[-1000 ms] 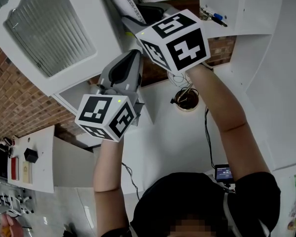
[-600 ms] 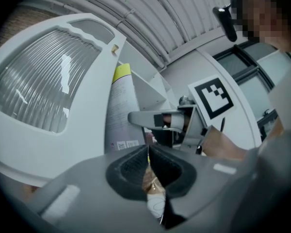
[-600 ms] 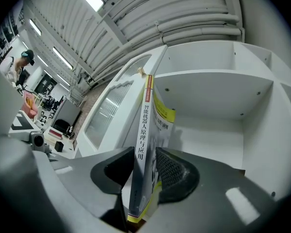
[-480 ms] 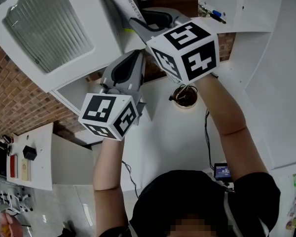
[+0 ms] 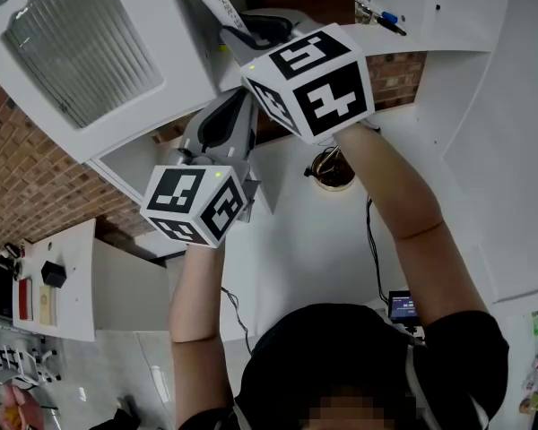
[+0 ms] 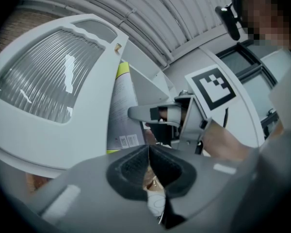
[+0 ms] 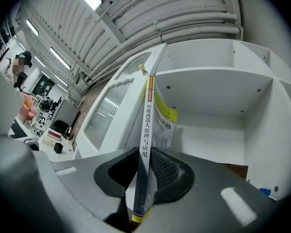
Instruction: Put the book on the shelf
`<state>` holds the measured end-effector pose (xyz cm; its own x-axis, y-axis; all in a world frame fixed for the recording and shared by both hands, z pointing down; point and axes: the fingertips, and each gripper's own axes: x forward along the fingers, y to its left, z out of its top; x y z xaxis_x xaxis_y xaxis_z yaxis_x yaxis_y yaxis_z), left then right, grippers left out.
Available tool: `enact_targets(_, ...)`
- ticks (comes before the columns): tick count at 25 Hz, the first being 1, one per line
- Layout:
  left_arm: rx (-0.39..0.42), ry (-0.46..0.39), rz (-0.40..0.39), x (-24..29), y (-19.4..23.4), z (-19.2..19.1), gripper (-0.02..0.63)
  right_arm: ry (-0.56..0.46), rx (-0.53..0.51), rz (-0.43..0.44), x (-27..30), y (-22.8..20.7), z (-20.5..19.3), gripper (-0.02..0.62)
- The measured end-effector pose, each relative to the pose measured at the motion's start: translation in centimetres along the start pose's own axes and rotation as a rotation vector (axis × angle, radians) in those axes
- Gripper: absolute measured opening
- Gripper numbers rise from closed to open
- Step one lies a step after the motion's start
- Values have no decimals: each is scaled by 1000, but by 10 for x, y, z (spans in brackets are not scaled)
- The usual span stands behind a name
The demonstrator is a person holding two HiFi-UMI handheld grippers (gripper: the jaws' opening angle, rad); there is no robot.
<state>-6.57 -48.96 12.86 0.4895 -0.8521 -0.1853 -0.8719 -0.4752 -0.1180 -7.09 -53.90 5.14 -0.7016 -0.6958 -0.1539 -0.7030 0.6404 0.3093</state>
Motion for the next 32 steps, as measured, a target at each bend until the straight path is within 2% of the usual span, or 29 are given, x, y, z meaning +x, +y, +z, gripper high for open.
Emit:
enact_targets(7, -5, 3, 12, -2, -3, -2, 9, 17, -16, -13, 8, 0, 0, 94)
enact_targets(17, -5, -4, 21, -13, -8, -2, 9, 10, -21, -12, -21, 4, -3, 100)
enact_targets(25, 6, -15, 33, -21, -15, -17, 9, -12, 49, -40, -62, 4, -29, 87)
enact_targets(32, -25, -15, 47, -32, -21, -45, 9, 19, 87, -65, -93, 15, -73, 72)
